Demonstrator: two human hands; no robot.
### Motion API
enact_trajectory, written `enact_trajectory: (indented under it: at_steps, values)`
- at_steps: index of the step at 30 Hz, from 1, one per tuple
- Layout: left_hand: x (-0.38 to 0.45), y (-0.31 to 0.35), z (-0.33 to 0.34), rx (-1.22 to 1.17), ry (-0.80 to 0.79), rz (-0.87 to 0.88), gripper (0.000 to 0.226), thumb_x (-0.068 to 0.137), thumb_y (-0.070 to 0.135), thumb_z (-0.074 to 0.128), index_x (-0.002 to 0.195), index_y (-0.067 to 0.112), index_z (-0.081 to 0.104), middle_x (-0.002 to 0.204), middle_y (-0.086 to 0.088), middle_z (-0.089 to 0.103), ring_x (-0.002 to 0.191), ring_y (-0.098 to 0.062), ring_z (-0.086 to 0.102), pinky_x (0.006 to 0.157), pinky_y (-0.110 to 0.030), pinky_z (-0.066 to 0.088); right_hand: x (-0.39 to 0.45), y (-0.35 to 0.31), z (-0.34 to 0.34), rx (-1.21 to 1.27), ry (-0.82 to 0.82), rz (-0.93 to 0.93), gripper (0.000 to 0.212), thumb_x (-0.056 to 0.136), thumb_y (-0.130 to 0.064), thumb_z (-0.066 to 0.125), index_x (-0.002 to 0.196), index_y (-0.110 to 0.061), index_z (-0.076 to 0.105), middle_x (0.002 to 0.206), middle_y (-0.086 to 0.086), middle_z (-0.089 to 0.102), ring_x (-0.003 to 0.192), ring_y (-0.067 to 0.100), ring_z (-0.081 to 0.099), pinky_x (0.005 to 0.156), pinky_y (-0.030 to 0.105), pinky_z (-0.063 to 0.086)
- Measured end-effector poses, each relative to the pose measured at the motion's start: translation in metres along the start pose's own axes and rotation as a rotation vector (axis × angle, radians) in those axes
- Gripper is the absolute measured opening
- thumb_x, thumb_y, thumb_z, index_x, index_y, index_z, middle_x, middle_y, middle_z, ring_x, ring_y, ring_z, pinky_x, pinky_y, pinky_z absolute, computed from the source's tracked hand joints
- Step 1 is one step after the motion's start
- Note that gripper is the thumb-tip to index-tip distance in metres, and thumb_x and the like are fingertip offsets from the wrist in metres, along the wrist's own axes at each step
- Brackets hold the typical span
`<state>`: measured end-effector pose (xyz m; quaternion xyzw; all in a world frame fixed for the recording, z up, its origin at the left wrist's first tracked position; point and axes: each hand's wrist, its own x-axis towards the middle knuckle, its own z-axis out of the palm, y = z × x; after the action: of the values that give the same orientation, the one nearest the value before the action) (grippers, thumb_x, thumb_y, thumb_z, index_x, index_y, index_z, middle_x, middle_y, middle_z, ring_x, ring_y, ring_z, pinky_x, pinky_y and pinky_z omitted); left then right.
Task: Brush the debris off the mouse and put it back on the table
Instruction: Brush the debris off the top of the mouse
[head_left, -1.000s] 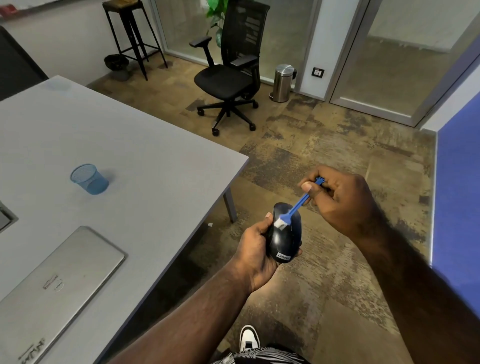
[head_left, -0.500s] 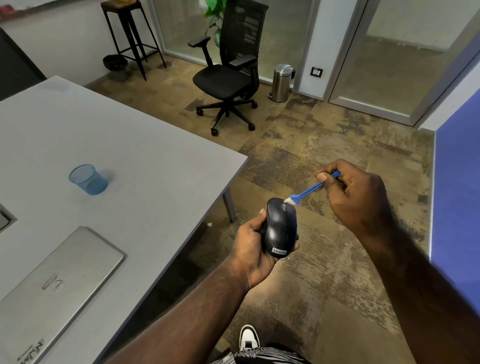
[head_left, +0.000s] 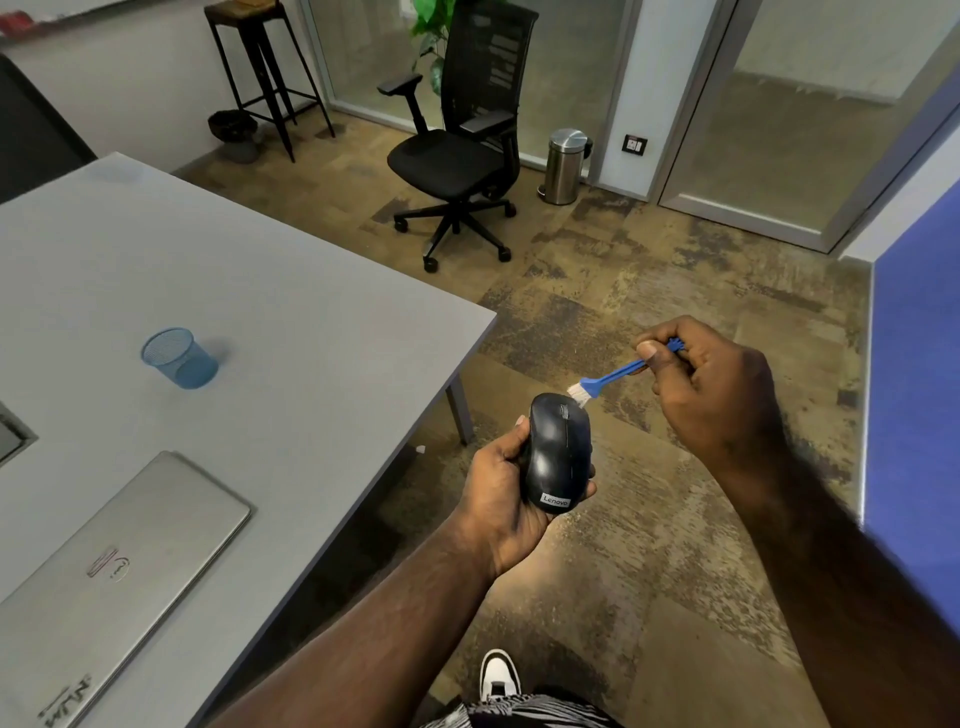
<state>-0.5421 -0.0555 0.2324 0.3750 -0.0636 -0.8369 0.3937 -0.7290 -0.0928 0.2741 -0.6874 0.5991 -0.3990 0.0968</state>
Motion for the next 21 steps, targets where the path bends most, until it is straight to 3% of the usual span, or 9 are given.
enact_trajectory:
  at_steps: [5, 9, 13, 17, 21]
  values:
    - [-0.0003, -0.0029, 0.0010, 0.023, 0.006, -0.002, 0.057, 0.099, 0.043, 0.037, 0.128, -0.001, 0.058, 0.099, -0.019, 0.066, 0.081, -0.030, 0.063, 0.068, -0.037, 0.057, -0.0008, -0.0049, -0.0005, 0.055, -0.014, -0.043, 0.011, 0.093, -0.022, 0.058, 0.089, -0.019, 0.068, 0.052, -0.015, 0.049, 0.049, 0.002, 0.051, 0.043, 0.009, 0.029]
    - [-0.0005, -0.0032, 0.0003, 0.020, 0.002, -0.003, 0.056, 0.099, 0.043, 0.037, 0.131, 0.000, 0.056, 0.102, -0.019, 0.065, 0.082, -0.030, 0.063, 0.069, -0.037, 0.057, 0.0013, -0.0029, 0.0013, -0.025, 0.006, -0.011, 0.008, 0.096, -0.019, 0.060, 0.092, -0.019, 0.067, 0.052, -0.014, 0.045, 0.043, 0.007, 0.044, 0.042, 0.018, 0.027]
    - [0.0006, -0.0005, -0.0007, 0.017, -0.004, 0.007, 0.057, 0.099, 0.043, 0.038, 0.128, -0.001, 0.058, 0.100, -0.019, 0.066, 0.081, -0.029, 0.064, 0.067, -0.036, 0.058, -0.0009, -0.0023, 0.0008, 0.053, -0.024, -0.042, 0.012, 0.095, -0.024, 0.057, 0.088, -0.017, 0.065, 0.056, -0.008, 0.055, 0.050, 0.007, 0.052, 0.041, 0.012, 0.031]
    - [0.0026, -0.0007, -0.0030, -0.006, -0.013, 0.003, 0.056, 0.098, 0.043, 0.039, 0.127, -0.001, 0.058, 0.098, -0.019, 0.067, 0.081, -0.029, 0.064, 0.066, -0.037, 0.058, 0.0004, 0.0006, 0.0045, -0.002, -0.004, -0.012, 0.009, 0.097, -0.026, 0.058, 0.091, -0.024, 0.064, 0.052, -0.009, 0.050, 0.045, 0.011, 0.047, 0.039, 0.021, 0.030]
    - [0.0063, -0.0009, -0.0054, -0.019, -0.013, 0.008, 0.056, 0.098, 0.044, 0.038, 0.124, -0.001, 0.060, 0.098, -0.020, 0.068, 0.081, -0.030, 0.065, 0.069, -0.038, 0.058, -0.0017, 0.0003, 0.0042, 0.123, -0.051, -0.083, 0.015, 0.093, -0.034, 0.054, 0.089, -0.025, 0.065, 0.056, -0.005, 0.058, 0.047, 0.014, 0.051, 0.039, 0.022, 0.035]
